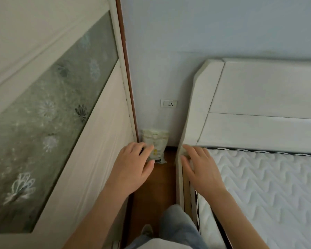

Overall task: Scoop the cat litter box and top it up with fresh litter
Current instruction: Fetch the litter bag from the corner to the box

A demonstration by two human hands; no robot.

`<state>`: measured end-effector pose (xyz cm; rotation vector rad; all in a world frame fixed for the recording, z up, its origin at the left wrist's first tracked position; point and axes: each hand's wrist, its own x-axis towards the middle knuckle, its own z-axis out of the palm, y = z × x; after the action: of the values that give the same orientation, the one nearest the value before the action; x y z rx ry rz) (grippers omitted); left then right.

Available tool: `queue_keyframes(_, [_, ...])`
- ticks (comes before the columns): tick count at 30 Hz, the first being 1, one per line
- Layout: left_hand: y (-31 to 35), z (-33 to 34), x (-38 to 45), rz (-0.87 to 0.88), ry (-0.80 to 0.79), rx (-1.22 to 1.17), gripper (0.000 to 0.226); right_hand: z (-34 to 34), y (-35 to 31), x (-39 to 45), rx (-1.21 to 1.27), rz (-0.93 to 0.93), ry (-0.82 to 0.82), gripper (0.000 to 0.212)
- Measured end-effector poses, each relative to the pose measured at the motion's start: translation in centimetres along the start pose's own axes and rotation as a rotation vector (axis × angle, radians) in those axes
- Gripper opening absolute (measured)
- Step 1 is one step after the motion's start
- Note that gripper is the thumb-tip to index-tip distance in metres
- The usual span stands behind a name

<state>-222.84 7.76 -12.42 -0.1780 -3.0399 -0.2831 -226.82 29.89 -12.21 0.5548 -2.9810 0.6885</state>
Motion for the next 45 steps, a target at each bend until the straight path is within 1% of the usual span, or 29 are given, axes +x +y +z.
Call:
queue_keyframes(4, [-1.9,1.8,5.4,-0.023,-0.038,0.009,0.054,1.0,1.8,6.0,0.009,0.004,-0.017,0.053])
queue_keyframes(8, [-3.1,3.7,11.7,-0.039,-0.066,-0.013,0.052,2.3,4.6,12.2,0.022,0.009,-0.065,0.057])
queue_keyframes(9, [-3.4,4.2,13.3,-0.044,-0.062,-0.012,0.052,2.7,5.3,13.8,0.014,0.003,-0.088,0.056])
queue_keyframes(13, [-4.6,6.2,19.8,-0.056,-0.072,-0.027,0.048,4.8,8.0,19.7,0.010,-0.026,-0.174,0.039])
queue_keyframes(17, [-7.1,9.4,24.9,-0.057,-0.143,-0.032,0.050,7.7,9.8,25.2,0.003,-0.051,-0.243,0.038])
queue_keyframes(23, [-11.0,15.7,31.0,-0.065,-0.230,-0.087,0.044,13.7,12.3,31.1,-0.007,-0.012,-0.320,0.040])
queue_keyframes(27, [-14.1,22.3,33.8,-0.010,-0.299,-0.069,0.045,19.6,14.1,34.0,-0.029,0.028,-0.322,0.039])
queue_keyframes(30, [-16.0,27.9,35.3,0.033,-0.293,-0.069,0.057,25.3,16.0,35.4,-0.017,0.058,-0.308,0.039])
queue_keyframes(32, [-17.4,32.0,36.1,0.017,-0.288,-0.091,0.060,29.3,17.4,36.2,-0.016,0.068,-0.306,0.039])
queue_keyframes(36, [-20.2,40.6,37.4,-0.083,-0.311,-0.175,0.049,37.6,19.9,38.1,-0.023,0.070,-0.328,0.040])
queue_keyframes(39, [-22.5,46.6,38.8,-0.142,-0.314,-0.210,0.052,44.3,22.1,39.9,-0.034,0.045,-0.378,0.042])
queue_keyframes(42, [-24.6,51.8,40.5,-0.154,-0.307,-0.205,0.053,50.0,24.5,42.2,-0.081,0.030,-0.410,0.044])
queue_keyframes(45, [-25.8,56.0,41.9,-0.140,-0.284,-0.188,0.053,54.4,26.8,44.2,-0.113,0.035,-0.396,0.046])
